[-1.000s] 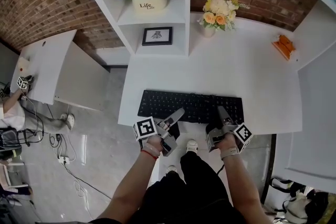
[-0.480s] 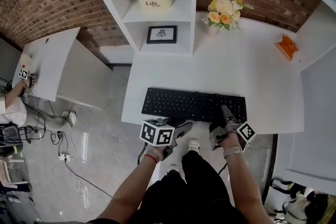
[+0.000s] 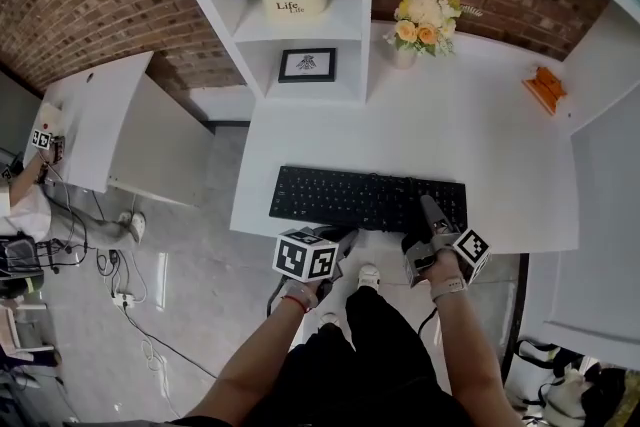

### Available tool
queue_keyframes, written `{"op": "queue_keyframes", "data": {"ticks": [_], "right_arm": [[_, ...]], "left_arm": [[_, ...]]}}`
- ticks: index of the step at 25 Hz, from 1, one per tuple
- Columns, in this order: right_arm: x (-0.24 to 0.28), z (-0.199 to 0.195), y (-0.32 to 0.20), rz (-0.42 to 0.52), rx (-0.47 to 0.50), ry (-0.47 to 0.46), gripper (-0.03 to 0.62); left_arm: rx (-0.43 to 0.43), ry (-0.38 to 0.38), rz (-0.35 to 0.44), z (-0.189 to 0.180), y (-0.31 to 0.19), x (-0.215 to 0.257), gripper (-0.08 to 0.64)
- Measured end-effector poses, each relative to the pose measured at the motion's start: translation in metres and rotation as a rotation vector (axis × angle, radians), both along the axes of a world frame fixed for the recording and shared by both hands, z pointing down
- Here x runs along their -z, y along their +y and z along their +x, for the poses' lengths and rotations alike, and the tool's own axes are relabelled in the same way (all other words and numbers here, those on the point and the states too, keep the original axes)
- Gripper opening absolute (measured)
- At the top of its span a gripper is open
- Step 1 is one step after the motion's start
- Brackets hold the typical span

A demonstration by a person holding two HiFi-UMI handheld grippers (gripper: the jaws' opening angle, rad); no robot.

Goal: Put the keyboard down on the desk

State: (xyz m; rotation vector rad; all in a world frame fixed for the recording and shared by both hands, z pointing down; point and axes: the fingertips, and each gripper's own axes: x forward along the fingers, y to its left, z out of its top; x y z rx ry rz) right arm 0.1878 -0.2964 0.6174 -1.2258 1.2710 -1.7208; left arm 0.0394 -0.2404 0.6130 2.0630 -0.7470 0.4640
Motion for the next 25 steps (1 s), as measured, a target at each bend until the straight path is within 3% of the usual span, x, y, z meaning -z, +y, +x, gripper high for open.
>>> {"op": "queue_keyframes", "data": {"ticks": [5,10,16,18,21,25], "right_arm": [[0.008,-0.001,0.004,0.040,0.090,0.018,0.218],[0.015,-0.004,0.022,0.111,0.196,0.052,0.221],[0.014,-0.001,0.048,0.152,0.396,0.222,0.221],[0.013,0.001,0.054,0.155,0.460,0.298,0.194],[0.010,0.000,0.059,0.169,0.556,0.410,0.000],[-0.003,0.007,0.067,0.130,0.689,0.640,-0.003]], "left_arm": [[0.021,0.018,0.004,0.001,-0.003,0.003,0.000],[0.044,0.049,-0.009,0.004,-0.007,0.003,0.000],[0.037,0.069,-0.029,0.008,-0.009,0.000,0.000],[0.029,0.076,-0.033,0.008,-0.010,-0.001,0.000],[0.015,0.071,-0.038,0.009,-0.010,-0.003,0.000],[0.025,0.064,-0.040,0.009,-0.010,-0.004,0.000]]}}
